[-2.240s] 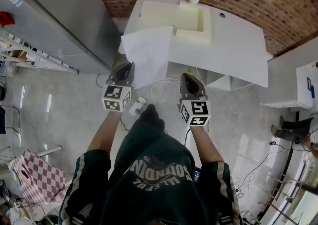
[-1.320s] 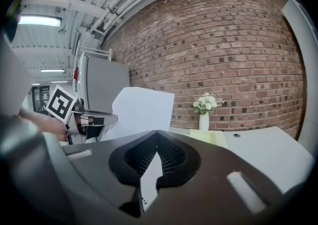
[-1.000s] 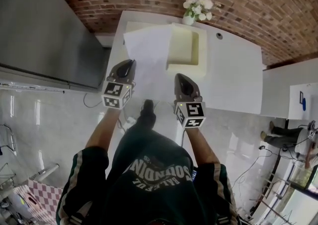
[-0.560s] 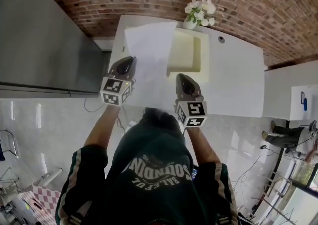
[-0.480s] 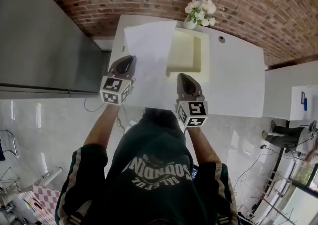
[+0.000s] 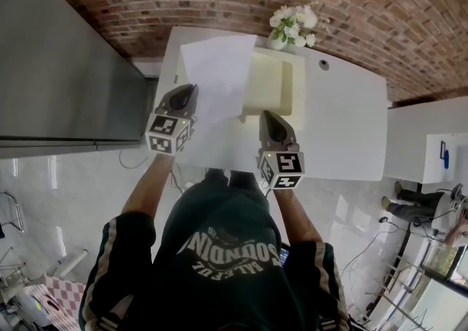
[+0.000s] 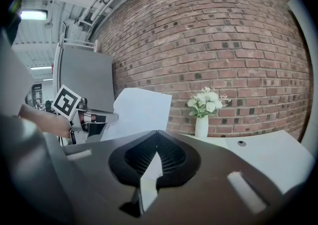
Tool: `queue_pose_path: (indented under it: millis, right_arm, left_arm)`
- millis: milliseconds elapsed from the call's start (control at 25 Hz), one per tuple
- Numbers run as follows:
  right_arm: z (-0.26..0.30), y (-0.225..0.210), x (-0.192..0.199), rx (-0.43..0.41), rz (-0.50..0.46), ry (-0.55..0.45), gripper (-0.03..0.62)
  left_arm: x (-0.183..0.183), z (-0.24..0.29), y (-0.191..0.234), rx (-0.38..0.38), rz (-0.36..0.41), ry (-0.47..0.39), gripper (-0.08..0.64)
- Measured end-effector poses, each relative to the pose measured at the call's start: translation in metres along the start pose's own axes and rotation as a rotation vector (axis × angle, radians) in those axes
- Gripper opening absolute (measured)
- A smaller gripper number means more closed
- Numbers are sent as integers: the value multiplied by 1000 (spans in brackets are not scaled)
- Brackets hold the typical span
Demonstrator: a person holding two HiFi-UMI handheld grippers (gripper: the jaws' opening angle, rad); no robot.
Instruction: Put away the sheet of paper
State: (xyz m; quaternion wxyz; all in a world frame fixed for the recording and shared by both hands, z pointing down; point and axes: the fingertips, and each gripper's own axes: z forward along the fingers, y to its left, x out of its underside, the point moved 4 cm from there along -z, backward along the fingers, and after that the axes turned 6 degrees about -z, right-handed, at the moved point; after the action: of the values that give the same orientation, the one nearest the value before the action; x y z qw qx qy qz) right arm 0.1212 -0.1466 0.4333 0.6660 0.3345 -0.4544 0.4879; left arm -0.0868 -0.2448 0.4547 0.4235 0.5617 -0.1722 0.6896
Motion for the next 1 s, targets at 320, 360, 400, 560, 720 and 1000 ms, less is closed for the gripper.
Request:
queue_pose_path:
  millis: [320, 360, 400, 560, 720, 1000]
  right_arm:
    - [21, -23, 6, -2, 22, 15, 0]
    - [23, -25, 8, -2, 26, 21, 0]
    - [25, -28, 9, -2, 30, 27, 0]
    - [32, -38, 13, 3, 47, 43, 0]
    - [43, -44, 15, 5, 60, 55, 0]
    - [63, -52, 25, 0, 86, 87, 0]
  left_arm:
    - [12, 30, 11, -16, -23, 45, 12]
    - [14, 34, 12, -16, -28, 53, 12]
    - [17, 37, 14, -16, -35, 61, 12]
    - [26, 52, 20, -18, -72, 87, 12]
    - [34, 65, 27, -14, -100, 114, 12]
    - [53, 85, 40, -17, -153, 173, 12]
